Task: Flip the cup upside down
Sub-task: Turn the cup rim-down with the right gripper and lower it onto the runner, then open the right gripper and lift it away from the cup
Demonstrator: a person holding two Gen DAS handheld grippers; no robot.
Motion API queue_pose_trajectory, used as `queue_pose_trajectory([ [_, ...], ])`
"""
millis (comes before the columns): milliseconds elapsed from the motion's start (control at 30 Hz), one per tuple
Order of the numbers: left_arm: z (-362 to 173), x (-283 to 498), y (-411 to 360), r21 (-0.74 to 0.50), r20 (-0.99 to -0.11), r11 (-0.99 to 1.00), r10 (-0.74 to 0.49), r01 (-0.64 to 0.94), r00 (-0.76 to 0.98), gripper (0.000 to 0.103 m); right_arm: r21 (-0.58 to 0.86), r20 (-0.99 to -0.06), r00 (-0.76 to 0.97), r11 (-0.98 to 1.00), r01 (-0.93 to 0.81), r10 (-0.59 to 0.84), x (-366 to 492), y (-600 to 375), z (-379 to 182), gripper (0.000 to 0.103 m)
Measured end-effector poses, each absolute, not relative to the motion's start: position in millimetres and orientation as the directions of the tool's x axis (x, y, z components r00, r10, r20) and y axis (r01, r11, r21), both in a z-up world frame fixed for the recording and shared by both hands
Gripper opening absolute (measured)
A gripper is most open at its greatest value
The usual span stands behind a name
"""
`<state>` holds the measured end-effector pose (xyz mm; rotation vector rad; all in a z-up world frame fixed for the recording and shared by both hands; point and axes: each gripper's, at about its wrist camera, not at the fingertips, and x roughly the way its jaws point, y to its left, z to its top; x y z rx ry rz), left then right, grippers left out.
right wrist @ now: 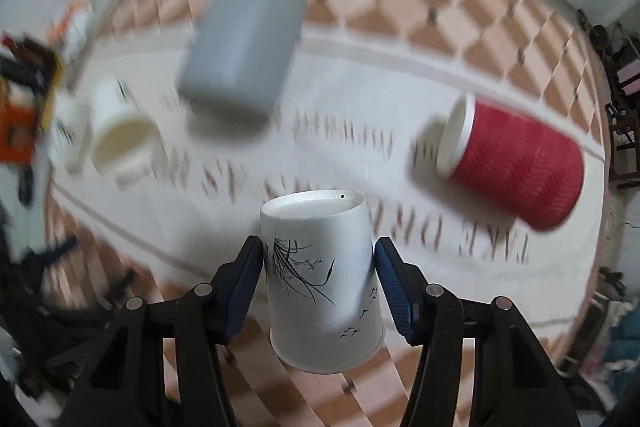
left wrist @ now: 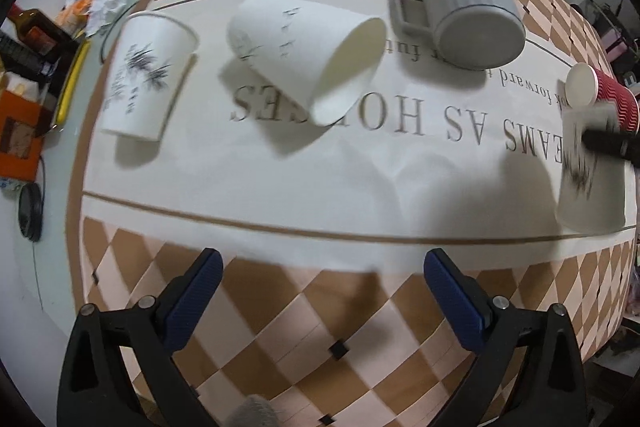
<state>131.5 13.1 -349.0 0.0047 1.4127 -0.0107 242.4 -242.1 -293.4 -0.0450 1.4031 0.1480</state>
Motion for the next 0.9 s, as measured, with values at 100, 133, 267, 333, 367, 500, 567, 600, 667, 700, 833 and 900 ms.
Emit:
queue_pose_trajectory([
  [100, -354, 142, 5, 0.006, -0.986, 1.000, 0.001, 0.031, 0.169, 0.103, 0.107, -0.945, 0.302, 0.990, -0.086, 0.129, 251, -241, -286, 0.060],
  [133, -356, 144, 3, 0.007, -0.985, 0.999, 0.001, 0.036, 0.171, 0.103, 0.118, -0.931, 0.337, 0.990, -0.077, 0.137, 251, -237, -288, 0.060],
  [267, -363, 154, -3, 0.020, -0.986, 0.999, 0.012, 0.046, 0.167, 0.103, 0.113, -0.877, 0.462, 0.991, -0.067, 0.131, 239, -225, -300, 0.060],
  [333, -366, 157, -5, 0.028, -0.986, 0.998, 0.019, 0.049, 0.165, 0.103, 0.108, -0.859, 0.496, 0.992, -0.068, 0.127, 231, -223, -306, 0.060],
  [367, -366, 157, -6, 0.030, -0.986, 0.998, 0.021, 0.052, 0.164, 0.103, 0.108, -0.853, 0.507, 0.992, -0.069, 0.128, 227, -222, -309, 0.060],
  [500, -369, 157, -13, 0.043, -0.986, 0.997, 0.032, 0.063, 0.166, 0.103, 0.108, -0.822, 0.554, 0.991, -0.076, 0.132, 208, -226, -316, 0.060],
  [567, -371, 159, -15, 0.048, -0.986, 0.997, 0.037, 0.065, 0.162, 0.103, 0.103, -0.814, 0.566, 0.991, -0.083, 0.132, 197, -227, -316, 0.060],
  [600, -372, 158, -17, 0.052, -0.986, 0.996, 0.041, 0.065, 0.159, 0.103, 0.097, -0.810, 0.572, 0.991, -0.089, 0.131, 191, -226, -316, 0.060],
  [667, -374, 154, -21, 0.055, -0.987, 0.996, 0.044, 0.066, 0.158, 0.103, 0.088, -0.806, 0.578, 0.991, -0.097, 0.128, 178, -227, -315, 0.060],
  [700, -374, 152, -23, 0.056, -0.987, 0.996, 0.045, 0.067, 0.157, 0.103, 0.082, -0.806, 0.578, 0.992, -0.100, 0.126, 174, -226, -316, 0.060],
  [833, -374, 133, -27, 0.064, -0.985, 0.996, 0.052, 0.067, 0.164, 0.103, 0.070, -0.821, 0.561, 0.994, -0.088, 0.108, 156, -229, -322, 0.060],
  [900, -372, 126, -28, 0.067, -0.984, 0.996, 0.056, 0.061, 0.169, 0.103, 0.075, -0.828, 0.551, 0.995, -0.072, 0.102, 148, -234, -326, 0.060],
])
